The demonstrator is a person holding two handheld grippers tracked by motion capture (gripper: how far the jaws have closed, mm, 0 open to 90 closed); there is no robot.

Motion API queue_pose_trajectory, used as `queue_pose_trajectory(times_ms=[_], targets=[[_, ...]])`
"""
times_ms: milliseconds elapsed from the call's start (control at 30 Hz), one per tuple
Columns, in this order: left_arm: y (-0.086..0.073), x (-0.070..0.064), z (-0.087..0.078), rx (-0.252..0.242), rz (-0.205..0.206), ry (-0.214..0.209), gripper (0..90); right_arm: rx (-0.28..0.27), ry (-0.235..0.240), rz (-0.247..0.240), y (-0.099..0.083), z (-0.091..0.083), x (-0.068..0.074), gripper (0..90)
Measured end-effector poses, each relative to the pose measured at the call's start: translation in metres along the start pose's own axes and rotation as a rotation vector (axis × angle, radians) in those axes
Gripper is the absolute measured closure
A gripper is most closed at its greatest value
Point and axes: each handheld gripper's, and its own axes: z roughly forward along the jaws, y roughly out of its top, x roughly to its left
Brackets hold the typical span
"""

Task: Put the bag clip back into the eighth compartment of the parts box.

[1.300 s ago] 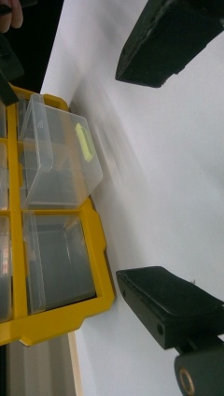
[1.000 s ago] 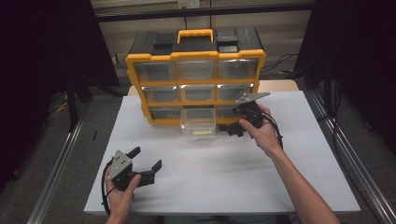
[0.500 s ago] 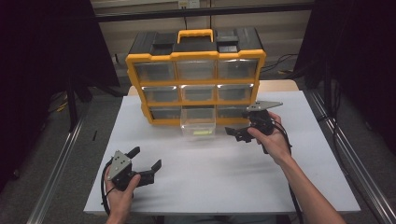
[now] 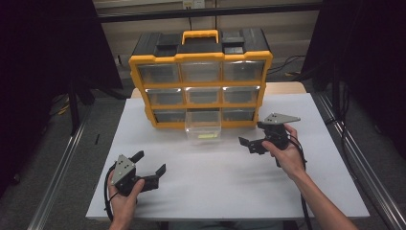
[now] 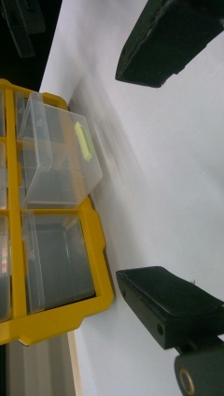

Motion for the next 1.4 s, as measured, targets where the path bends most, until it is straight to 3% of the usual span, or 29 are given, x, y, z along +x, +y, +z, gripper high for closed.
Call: queue_pose_trajectory(times_ms=[333,867,1400], targets=[[0.0,0.0,0.0,-0.001,-0.006,0.0,5.6,-0.028,-0.014,0.02,-0.016,-0.019,0.001,3.5],[-0.001,0.001,-0.001,-0.004,-0.01,0.007,5.6,-0.077,-0.025,0.104,-0.045,-0.058,-0.001,6.4],[-0.002,0.002,-0.003,-0.009,-0.02,0.004,5.4,-0.118,-0.137,0.119,-0.068,-0.094,-0.006,6.9]])
